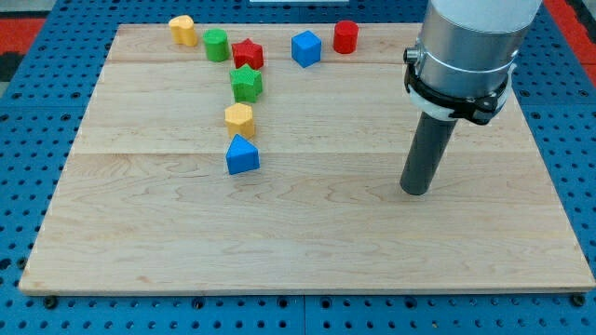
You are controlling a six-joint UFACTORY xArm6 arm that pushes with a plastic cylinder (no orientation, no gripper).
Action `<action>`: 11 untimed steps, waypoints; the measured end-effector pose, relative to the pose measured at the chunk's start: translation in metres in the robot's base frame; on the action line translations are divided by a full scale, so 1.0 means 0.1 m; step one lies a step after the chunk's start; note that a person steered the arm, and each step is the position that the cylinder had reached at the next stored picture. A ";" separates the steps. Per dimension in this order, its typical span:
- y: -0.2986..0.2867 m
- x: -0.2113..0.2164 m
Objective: Move the red circle above the red star
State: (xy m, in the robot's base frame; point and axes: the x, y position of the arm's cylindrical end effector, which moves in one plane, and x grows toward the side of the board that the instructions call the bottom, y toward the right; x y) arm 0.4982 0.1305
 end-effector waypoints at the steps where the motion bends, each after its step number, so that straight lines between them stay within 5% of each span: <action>1: 0.00 0.00; 4: -0.04 -0.31; 5: 0.52 -1.32; 6: 0.20 -2.43; 7: -0.70 -2.85; 8: -1.64 -2.88; 11: -1.54 -2.96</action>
